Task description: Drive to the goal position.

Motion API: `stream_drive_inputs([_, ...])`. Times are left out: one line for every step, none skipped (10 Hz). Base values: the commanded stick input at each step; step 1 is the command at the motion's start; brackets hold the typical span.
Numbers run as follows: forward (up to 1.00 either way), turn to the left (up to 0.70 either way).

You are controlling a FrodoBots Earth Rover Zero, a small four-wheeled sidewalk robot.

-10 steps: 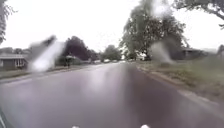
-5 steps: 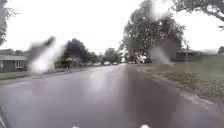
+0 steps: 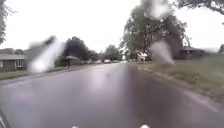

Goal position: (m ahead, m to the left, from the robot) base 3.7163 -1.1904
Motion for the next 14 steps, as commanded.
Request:
stream_drive_inputs([0.70,0.00])
stream_drive_inputs([0.70,0.00])
stream_drive_inputs([0.70,0.00])
stream_drive_inputs([0.70,-0.07])
stream_drive_inputs([0.70,-0.35])
stream_drive_inputs([0.70,-0.35])
stream_drive_inputs([0.70,-0.26])
stream_drive_inputs([0.70,-0.15])
stream_drive_inputs([0.70,-0.05])
stream_drive_inputs([0.70,0.00])
stream_drive_inputs([0.70,0.00])
stream_drive_inputs([0.70,0.00])
stream_drive_inputs([0.70,0.00])
stream_drive_inputs([0.70,0.00])
